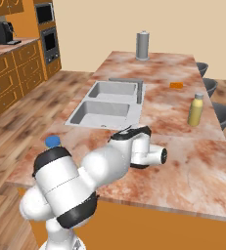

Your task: Move the mayonnaise and mustard from the cabinet to the dining counter.

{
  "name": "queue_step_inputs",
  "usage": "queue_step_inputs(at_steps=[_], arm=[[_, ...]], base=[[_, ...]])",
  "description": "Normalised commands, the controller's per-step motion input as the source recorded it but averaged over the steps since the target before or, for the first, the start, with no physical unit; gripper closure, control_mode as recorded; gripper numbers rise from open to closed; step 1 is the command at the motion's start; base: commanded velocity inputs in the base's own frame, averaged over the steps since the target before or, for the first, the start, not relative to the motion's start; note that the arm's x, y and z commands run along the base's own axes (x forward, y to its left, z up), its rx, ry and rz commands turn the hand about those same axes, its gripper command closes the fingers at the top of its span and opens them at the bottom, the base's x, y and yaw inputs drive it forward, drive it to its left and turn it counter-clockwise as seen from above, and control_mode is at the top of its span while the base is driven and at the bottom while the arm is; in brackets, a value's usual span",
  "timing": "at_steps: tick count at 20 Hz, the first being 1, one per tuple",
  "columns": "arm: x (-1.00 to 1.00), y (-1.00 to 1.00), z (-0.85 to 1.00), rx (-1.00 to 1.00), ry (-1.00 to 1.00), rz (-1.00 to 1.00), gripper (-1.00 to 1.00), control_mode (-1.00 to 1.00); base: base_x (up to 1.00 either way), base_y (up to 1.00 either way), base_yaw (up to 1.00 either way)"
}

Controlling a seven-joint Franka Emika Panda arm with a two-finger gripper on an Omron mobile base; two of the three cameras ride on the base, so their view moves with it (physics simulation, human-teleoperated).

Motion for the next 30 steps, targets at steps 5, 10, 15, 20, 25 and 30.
queue_step_inputs(at_steps=[5,10,15,20,25,30], arm=[[-0.49,-0.04,0.72,0.04,-0.07,0.02,-1.00,-1.00],[-0.56,0.02,0.88,0.01,-0.04,0.00,-1.00,-1.00],[-0.40,0.24,1.00,0.00,0.00,0.00,-1.00,-1.00],[-0.37,0.49,0.96,-0.04,0.05,-0.02,-1.00,-1.00],[-0.33,0.84,0.47,-0.16,0.12,-0.19,-1.00,-1.00],[-0.20,0.89,0.17,-0.23,0.32,-0.38,-1.00,-1.00]], base=[[0.00,0.00,0.00],[0.00,0.00,0.00],[0.00,0.00,0.00],[0.00,0.00,0.00],[0.00,0.00,0.00],[0.00,0.00,0.00]])
